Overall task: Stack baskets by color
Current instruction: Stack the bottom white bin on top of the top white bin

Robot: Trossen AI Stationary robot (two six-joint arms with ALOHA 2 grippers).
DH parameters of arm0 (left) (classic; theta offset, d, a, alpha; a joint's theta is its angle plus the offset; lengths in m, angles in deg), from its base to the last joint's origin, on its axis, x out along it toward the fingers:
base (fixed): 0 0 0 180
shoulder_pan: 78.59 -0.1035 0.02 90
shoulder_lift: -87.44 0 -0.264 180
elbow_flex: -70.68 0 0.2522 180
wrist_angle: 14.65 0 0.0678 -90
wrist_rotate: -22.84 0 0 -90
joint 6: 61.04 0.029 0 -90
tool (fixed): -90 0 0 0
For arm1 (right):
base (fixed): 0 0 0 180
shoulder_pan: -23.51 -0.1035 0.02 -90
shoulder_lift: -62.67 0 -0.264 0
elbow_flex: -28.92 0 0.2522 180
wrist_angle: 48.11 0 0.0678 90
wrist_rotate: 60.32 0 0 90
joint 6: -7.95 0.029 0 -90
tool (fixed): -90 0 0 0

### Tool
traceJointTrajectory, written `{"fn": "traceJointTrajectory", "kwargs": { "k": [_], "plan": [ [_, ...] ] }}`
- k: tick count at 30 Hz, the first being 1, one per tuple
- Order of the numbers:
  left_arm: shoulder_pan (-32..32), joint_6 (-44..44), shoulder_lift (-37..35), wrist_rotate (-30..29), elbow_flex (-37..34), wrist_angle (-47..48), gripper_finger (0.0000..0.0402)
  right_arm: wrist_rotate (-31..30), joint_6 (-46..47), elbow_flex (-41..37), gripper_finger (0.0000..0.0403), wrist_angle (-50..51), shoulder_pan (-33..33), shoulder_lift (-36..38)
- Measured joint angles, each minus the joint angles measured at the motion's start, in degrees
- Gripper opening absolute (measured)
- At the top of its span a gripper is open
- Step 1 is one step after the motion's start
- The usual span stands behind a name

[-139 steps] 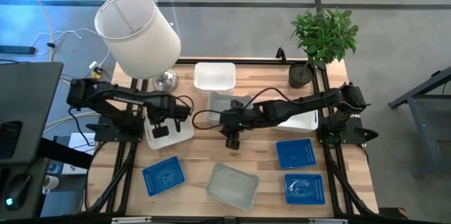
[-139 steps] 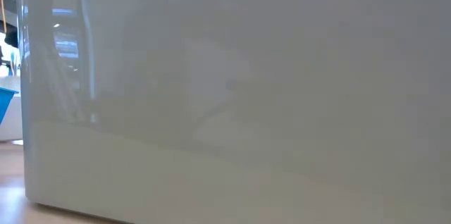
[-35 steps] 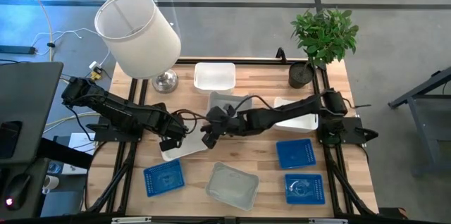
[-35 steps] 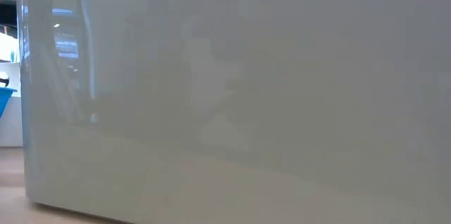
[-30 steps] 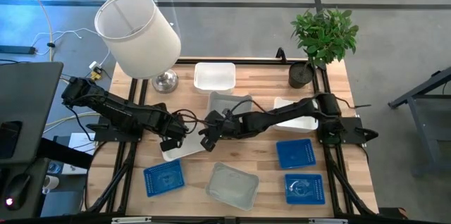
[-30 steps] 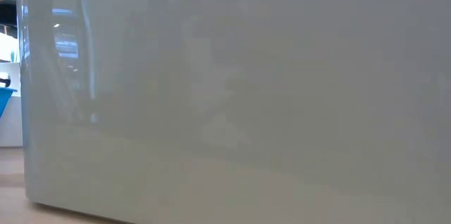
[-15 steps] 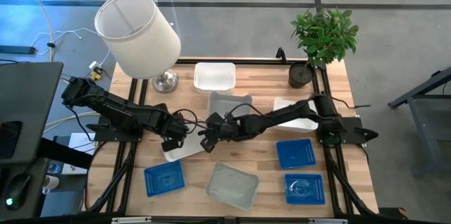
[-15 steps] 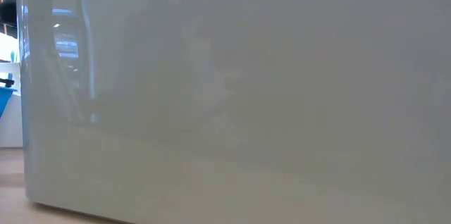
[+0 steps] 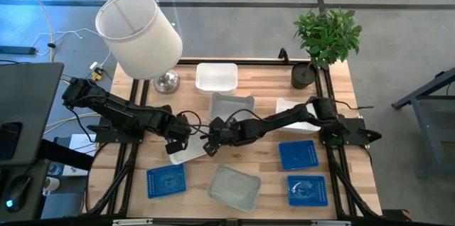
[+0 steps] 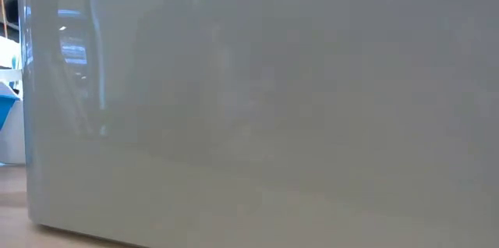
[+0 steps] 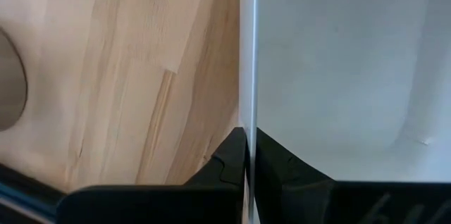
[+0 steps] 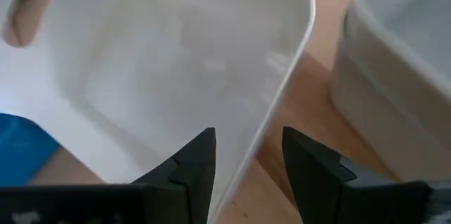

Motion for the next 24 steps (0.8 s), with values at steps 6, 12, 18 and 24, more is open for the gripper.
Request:
{"fn": "traceJointTrajectory", "kwargs": {
  "k": [6, 12, 18, 24],
  "plan": [
    [0.00, 0.90, 0.00, 0.03, 0.00, -0.78, 0.0000, 2.27, 1.29, 0.00, 0.0139, -0.43, 0.42, -2.03],
    [0.03, 2.10, 0.00, 0.12, 0.02, -0.77, 0.0000, 1.68, 0.19, 0.00, 0.0051, -0.21, 0.44, -2.05],
    [0.04, 2.55, -0.02, -1.38, 0.04, -0.76, 0.0011, -0.33, 1.52, 0.00, 0.0013, 0.15, 0.51, -2.11],
    [0.04, 4.28, -0.02, -1.77, 0.07, -1.06, 0.0049, -0.38, 2.35, 0.11, 0.0002, -0.62, 0.49, -2.13]
  ]
}}
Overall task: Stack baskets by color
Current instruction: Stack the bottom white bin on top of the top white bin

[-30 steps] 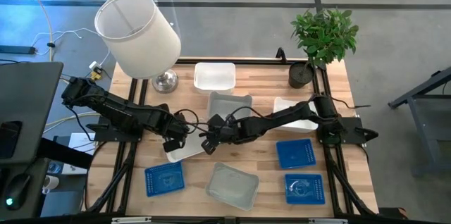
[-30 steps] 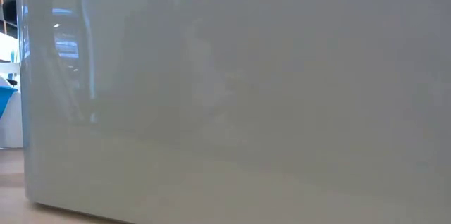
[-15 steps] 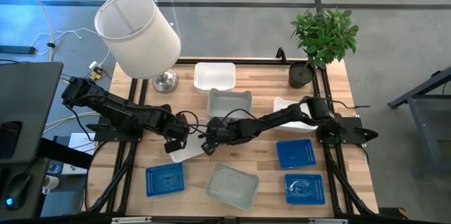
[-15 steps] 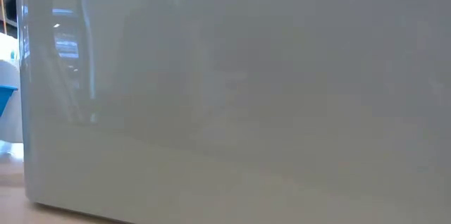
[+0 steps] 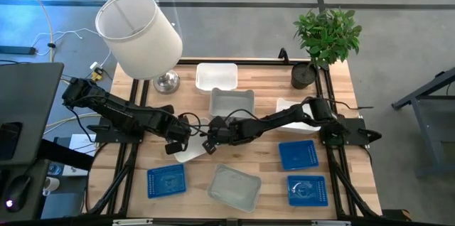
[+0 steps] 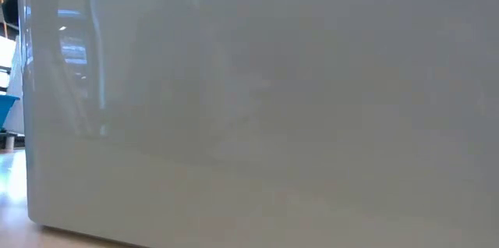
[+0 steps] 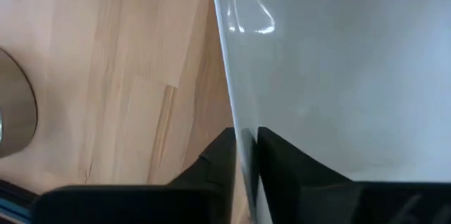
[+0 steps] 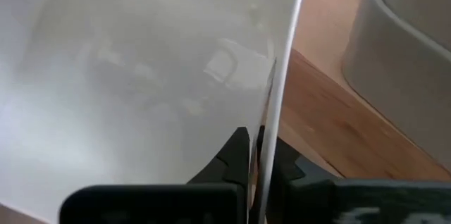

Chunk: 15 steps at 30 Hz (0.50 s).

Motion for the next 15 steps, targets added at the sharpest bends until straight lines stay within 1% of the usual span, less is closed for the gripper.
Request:
{"fn": "traceJointTrajectory", "kwargs": {
  "k": [5, 8, 11, 15],
  "plan": [
    [-0.04, 0.15, 0.00, 0.00, 0.10, -0.17, 0.0095, -0.94, 0.39, 0.00, 0.0001, -0.13, -0.11, 0.00],
    [-0.04, 1.15, 0.00, 0.79, 1.36, 0.23, 0.0118, -0.92, 0.36, 0.11, 0.0001, -0.38, -0.14, 0.00],
    [0.88, 3.18, -0.35, 0.97, 3.41, 0.23, 0.0130, -0.43, 0.20, 0.20, 0.0000, -0.66, -0.24, 0.02],
    [2.23, 4.31, -0.39, 2.15, 6.13, 1.69, 0.0129, -0.43, 0.15, 0.26, 0.0000, -0.69, -0.72, 0.11]
  ]
}}
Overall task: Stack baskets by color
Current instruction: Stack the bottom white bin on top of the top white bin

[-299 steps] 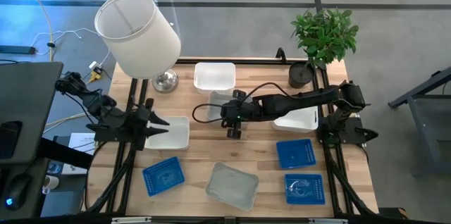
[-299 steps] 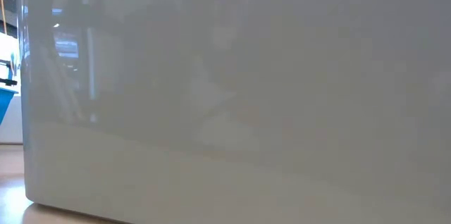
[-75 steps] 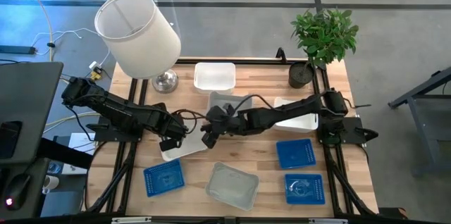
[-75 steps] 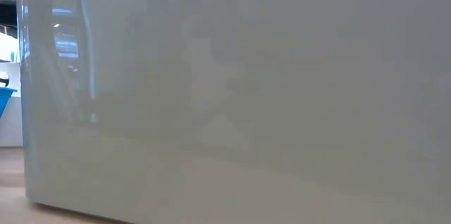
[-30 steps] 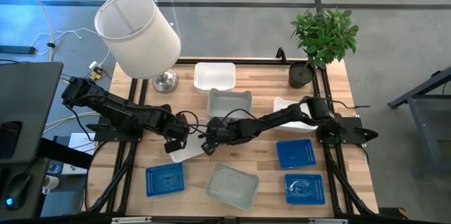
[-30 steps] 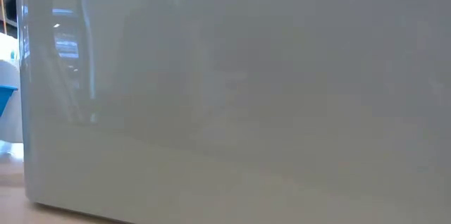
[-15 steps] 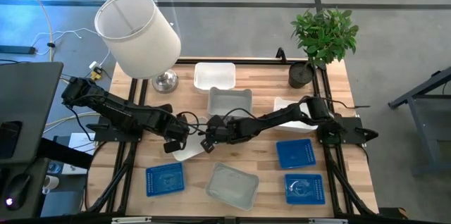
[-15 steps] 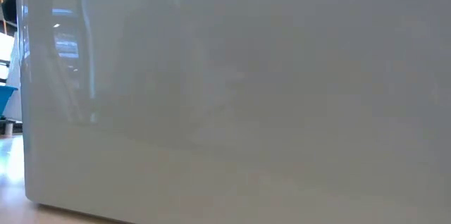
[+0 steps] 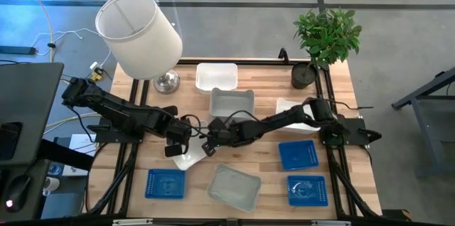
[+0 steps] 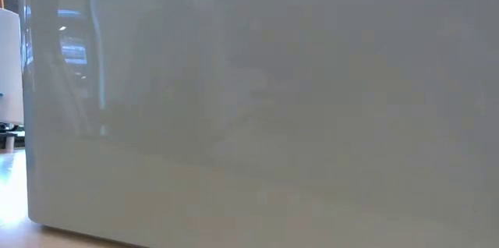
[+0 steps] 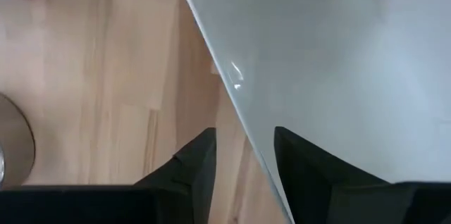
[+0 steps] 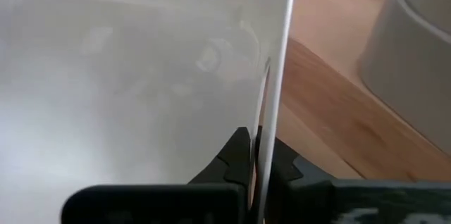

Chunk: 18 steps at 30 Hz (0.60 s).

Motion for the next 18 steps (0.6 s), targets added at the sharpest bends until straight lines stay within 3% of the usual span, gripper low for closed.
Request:
{"fn": "traceJointTrajectory", "kwargs": {
  "k": [7, 18],
  "plan": [
    [1.36, 1.95, -0.10, 1.25, 1.77, 1.35, 0.0127, -0.96, -1.13, 0.00, 0.0000, 0.08, -0.44, 0.02],
    [1.20, 3.31, -5.41, -1.50, 1.89, 2.25, 0.0127, -1.19, -1.46, -0.02, 0.0000, -1.32, 0.07, 0.02]
  ]
}}
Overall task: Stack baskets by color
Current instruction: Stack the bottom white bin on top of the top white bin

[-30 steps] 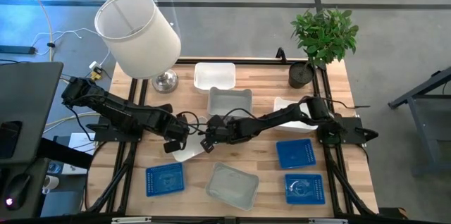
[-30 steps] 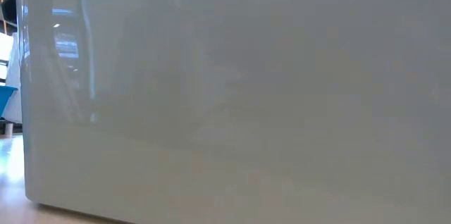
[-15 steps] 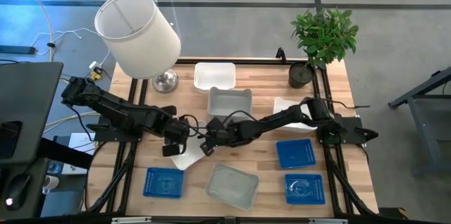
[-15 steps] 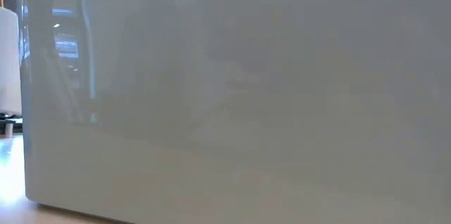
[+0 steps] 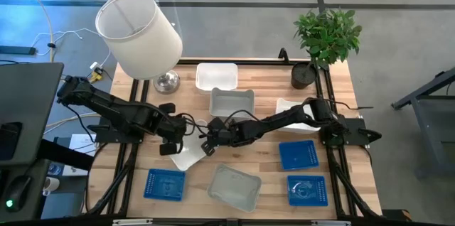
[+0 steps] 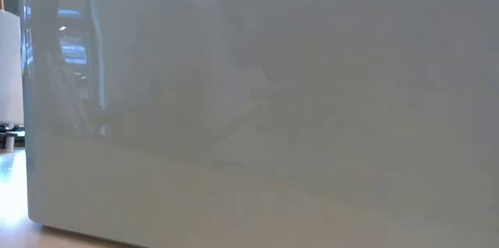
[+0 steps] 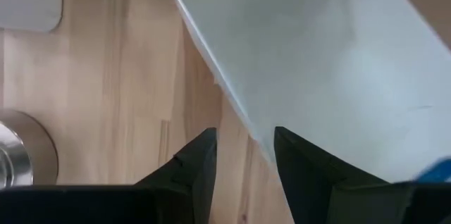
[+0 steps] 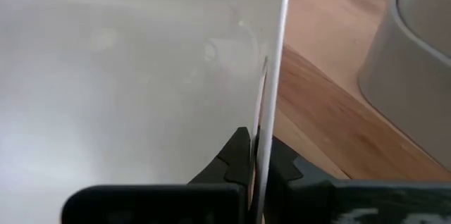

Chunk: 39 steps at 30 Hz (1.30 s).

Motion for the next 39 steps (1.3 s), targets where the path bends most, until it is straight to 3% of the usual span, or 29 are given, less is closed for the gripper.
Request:
{"fn": "traceJointTrajectory", "kwargs": {
  "k": [12, 21, 29, 39],
  "plan": [
    [0.02, -0.26, -9.89, 0.46, 0.07, -0.20, 0.0126, -0.09, -1.34, -0.17, 0.0000, -0.36, 0.35, 0.20],
    [0.04, -0.01, -15.33, -1.09, 0.07, -0.04, 0.0127, -1.37, -5.25, -0.20, 0.0000, -1.32, 0.28, 4.62],
    [0.04, 1.51, -17.89, -2.45, 0.04, 0.00, 0.0127, -2.56, -11.63, -0.20, 0.0000, -2.68, 1.27, 10.70],
    [0.02, 4.02, -18.68, -2.93, 0.00, 0.46, 0.0127, -2.00, -14.72, -0.20, 0.0000, -2.22, 7.84, 16.30]
  ]
}}
